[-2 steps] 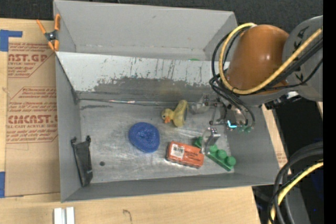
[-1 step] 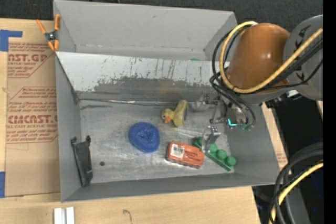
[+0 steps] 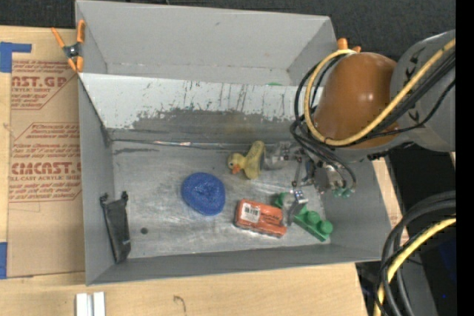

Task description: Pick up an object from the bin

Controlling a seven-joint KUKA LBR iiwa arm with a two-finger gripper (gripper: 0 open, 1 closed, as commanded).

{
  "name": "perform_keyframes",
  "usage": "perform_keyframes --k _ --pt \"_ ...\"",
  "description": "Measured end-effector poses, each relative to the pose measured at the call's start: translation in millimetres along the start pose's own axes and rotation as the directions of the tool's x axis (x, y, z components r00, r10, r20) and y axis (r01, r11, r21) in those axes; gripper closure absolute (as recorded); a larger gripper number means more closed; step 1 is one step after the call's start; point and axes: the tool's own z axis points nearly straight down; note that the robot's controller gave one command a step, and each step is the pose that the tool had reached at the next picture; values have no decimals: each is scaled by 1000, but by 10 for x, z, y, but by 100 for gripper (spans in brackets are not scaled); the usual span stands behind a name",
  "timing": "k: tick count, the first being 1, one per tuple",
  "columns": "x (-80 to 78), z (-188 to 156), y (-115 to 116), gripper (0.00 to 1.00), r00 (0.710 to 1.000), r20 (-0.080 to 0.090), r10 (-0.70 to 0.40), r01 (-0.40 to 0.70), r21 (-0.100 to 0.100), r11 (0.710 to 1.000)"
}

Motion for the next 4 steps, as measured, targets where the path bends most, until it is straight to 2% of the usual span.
perform_keyframes --k 1,3,4 --pt "102 588 23 0 998 -2 -60 60 0 998" --pt "158 827 26 0 997 -12 -71 71 -3 997" --pt "240 573 -41 100 993 -7 114 -114 0 993"
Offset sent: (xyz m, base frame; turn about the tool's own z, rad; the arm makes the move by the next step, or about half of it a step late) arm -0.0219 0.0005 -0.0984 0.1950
